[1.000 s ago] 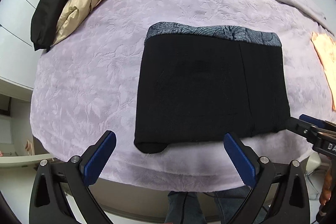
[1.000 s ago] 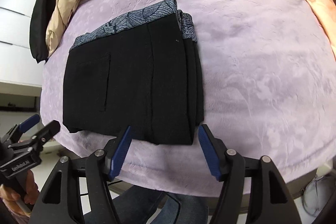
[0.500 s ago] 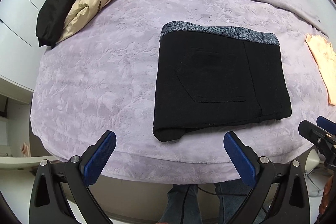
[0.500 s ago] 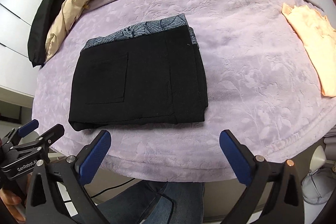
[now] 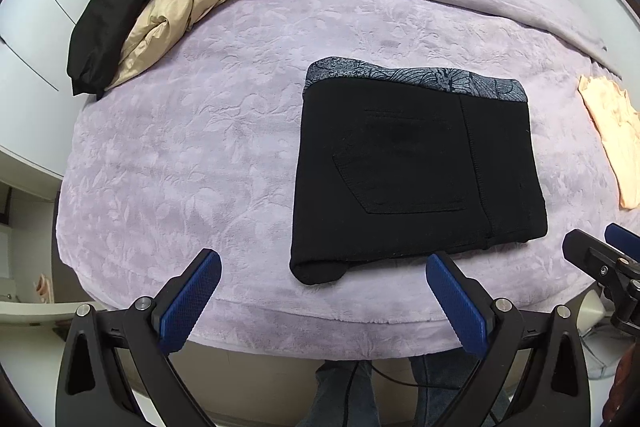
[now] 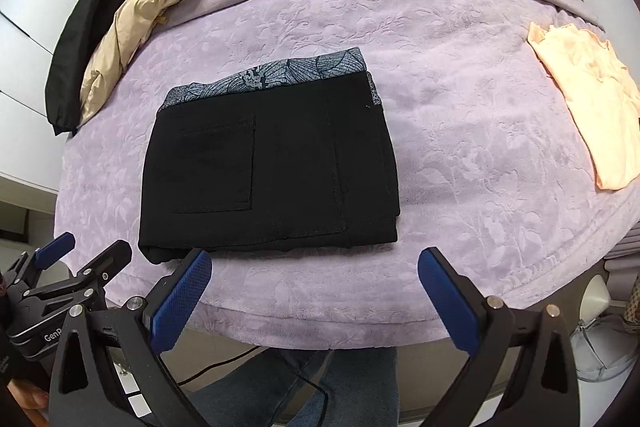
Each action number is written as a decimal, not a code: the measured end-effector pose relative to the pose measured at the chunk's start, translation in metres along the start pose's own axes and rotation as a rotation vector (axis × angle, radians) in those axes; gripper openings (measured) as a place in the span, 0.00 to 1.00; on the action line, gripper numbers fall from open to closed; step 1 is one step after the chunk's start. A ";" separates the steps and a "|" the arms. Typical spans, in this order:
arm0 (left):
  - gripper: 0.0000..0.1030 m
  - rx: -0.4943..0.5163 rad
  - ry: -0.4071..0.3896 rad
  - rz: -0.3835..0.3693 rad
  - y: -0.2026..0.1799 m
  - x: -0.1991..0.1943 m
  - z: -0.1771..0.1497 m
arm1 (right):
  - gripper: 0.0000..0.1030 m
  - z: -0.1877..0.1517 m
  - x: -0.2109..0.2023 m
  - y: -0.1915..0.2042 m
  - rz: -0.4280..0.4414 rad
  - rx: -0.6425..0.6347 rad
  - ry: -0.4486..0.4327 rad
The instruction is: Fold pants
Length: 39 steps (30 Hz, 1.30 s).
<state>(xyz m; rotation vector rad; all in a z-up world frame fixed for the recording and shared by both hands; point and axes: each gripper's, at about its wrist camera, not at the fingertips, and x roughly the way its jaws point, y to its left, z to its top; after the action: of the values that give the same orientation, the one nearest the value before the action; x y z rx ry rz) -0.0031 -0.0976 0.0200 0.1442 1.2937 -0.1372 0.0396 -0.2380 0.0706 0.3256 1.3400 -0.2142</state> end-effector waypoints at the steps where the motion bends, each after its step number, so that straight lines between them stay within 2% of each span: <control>1: 1.00 0.002 0.000 -0.001 -0.001 0.000 0.000 | 1.00 0.000 -0.001 0.000 -0.002 -0.002 -0.001; 17: 1.00 0.021 0.018 -0.009 -0.006 0.004 0.002 | 1.00 0.000 0.000 0.000 -0.030 -0.022 0.001; 28: 1.00 0.041 0.002 0.009 -0.011 0.001 -0.001 | 1.00 0.000 -0.001 0.000 -0.035 -0.022 0.000; 39: 1.00 0.045 0.001 -0.004 -0.012 0.001 -0.001 | 1.00 0.001 0.000 0.006 -0.041 -0.044 0.004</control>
<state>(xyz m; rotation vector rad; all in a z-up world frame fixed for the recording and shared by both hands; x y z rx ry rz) -0.0056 -0.1093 0.0184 0.1806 1.2922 -0.1698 0.0425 -0.2328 0.0715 0.2622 1.3540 -0.2178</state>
